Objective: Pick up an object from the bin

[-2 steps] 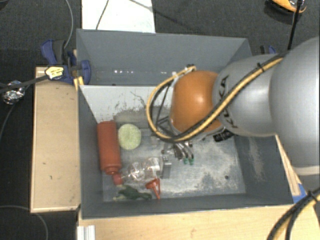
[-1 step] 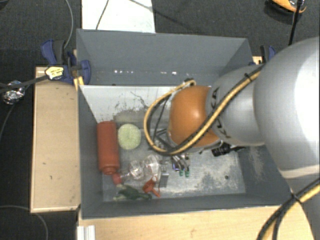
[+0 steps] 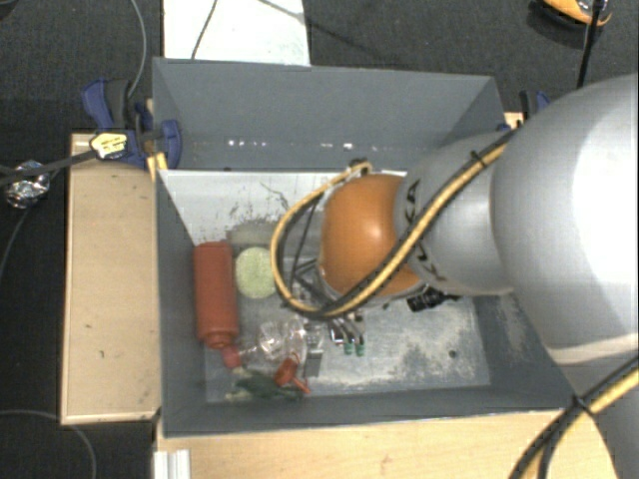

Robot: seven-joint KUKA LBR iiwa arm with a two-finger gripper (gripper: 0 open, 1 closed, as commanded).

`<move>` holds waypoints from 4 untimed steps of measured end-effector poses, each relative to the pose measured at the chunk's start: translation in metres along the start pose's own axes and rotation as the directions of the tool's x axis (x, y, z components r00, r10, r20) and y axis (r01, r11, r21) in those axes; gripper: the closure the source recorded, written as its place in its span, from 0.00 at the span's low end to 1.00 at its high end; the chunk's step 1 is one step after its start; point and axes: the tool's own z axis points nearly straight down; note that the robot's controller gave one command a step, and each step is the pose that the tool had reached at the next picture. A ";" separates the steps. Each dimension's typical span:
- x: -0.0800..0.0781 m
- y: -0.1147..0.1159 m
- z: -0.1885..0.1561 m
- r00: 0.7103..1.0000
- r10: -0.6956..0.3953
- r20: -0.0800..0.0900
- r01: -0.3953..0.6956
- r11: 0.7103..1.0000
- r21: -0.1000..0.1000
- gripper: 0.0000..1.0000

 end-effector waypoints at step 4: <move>0.005 -0.003 -0.070 0.906 -0.423 -0.002 0.423 0.906 0.007 1.00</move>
Offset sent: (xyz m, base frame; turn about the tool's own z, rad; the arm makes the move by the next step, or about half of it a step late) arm 0.0000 0.0000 0.0000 0.0000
